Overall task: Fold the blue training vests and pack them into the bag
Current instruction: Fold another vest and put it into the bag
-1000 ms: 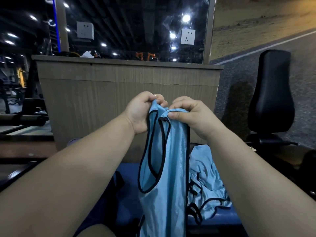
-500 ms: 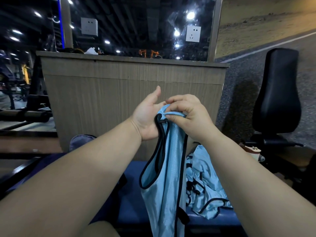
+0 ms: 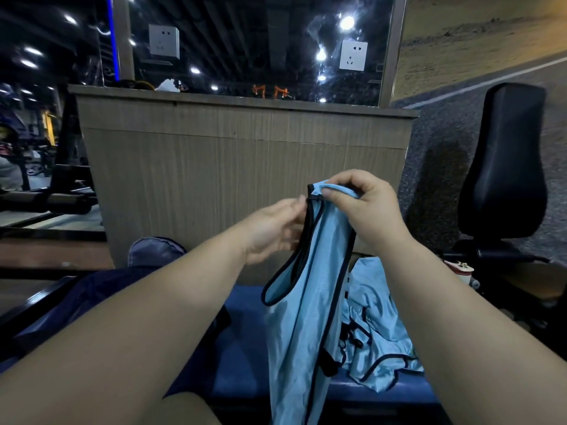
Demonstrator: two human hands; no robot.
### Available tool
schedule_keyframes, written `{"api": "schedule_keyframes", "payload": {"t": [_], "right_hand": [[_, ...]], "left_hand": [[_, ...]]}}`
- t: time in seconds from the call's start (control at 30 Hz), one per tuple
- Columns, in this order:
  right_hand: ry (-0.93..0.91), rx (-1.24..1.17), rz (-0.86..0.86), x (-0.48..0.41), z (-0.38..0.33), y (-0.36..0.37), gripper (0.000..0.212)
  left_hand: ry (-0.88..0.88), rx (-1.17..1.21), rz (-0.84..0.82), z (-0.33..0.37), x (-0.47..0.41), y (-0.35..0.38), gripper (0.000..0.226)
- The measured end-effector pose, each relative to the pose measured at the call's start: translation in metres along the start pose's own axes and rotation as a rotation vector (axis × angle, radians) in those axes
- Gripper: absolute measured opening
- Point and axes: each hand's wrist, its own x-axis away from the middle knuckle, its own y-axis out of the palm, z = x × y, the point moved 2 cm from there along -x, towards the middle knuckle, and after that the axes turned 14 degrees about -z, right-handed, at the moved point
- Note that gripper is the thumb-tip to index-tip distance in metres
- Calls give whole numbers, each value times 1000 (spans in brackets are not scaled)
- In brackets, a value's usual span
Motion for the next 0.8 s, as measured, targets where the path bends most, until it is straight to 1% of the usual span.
{"api": "schedule_keyframes", "payload": {"t": [0.03,0.1,0.17,0.33,0.4,0.47,0.6,0.73,0.8], "right_hand": [[10,-26,7,0,1,-2,23],[24,-57,19,0,2,-5,20],[33,-76,28,0,3,-7,20],[49,-128,22,0,7,-12,20],[58,-136,7,1,9,-13,20],[75,-146,-6,3,8,-13,18],[111,-172,-23,6,10,-16,18],[147,-192,-18,9,17,-30,16],[179,-202,-38,11,21,-37,14]], "left_hand": [[-17,-64,17,-8,1,-2,31],[-30,-149,49,-25,1,-5,31],[-37,-186,73,-38,2,-4,24],[-36,-225,68,-57,1,1,13],[-49,-276,90,-60,-1,3,11],[-70,-333,93,-62,-2,7,14],[-145,-489,109,-64,-5,5,28],[-288,-543,37,-63,1,-11,28],[-347,-548,28,-61,7,-20,27]]}}
